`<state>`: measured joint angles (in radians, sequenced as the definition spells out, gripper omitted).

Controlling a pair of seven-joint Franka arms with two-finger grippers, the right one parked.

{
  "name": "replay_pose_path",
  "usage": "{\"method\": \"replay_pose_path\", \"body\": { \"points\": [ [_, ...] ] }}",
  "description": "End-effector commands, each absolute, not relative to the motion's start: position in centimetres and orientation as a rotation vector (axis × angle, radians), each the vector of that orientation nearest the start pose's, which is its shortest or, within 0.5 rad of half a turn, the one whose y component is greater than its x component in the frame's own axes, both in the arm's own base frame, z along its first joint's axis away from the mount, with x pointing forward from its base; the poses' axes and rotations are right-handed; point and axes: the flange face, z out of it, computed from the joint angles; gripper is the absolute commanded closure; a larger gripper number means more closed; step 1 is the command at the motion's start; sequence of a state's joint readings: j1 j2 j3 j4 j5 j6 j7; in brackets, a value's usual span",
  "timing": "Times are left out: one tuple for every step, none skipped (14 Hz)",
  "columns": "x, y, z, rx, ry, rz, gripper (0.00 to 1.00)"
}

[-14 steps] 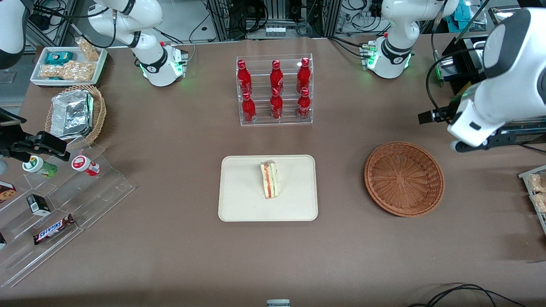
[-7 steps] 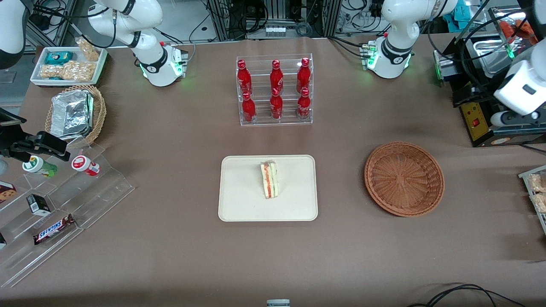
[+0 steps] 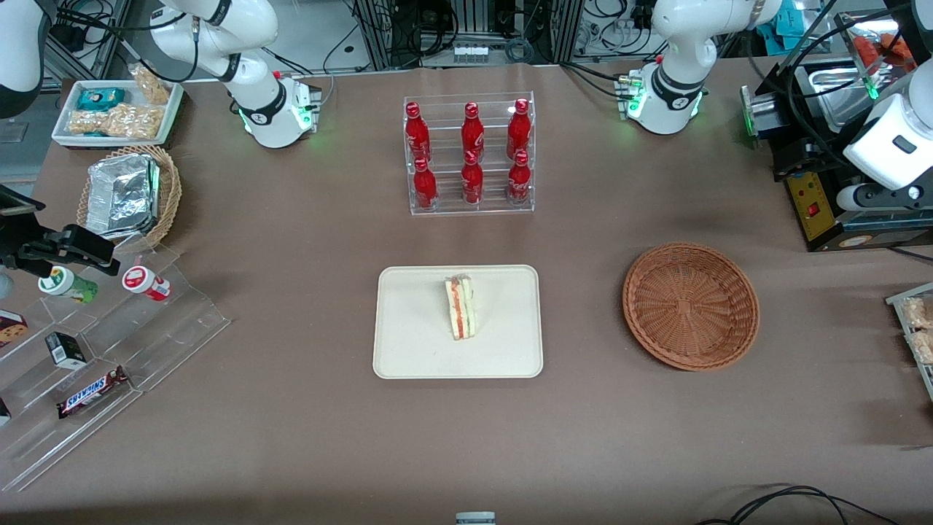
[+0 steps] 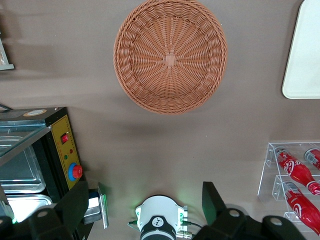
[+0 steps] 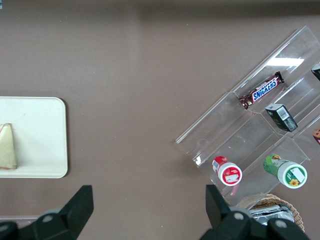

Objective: Place sandwich from basket to tray

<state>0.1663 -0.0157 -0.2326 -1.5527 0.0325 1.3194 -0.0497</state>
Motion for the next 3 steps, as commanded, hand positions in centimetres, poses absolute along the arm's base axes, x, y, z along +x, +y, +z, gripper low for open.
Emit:
{"method": "replay_pose_path", "body": {
  "points": [
    [52.04,-3.32,63.52,-3.075,0.002,0.294,0.0],
    [52.08,-3.24,64.0,-3.079,0.0,0.285,0.0],
    [52.17,-3.27,64.51,-3.084,0.0,0.269,0.0]
  ]
}}
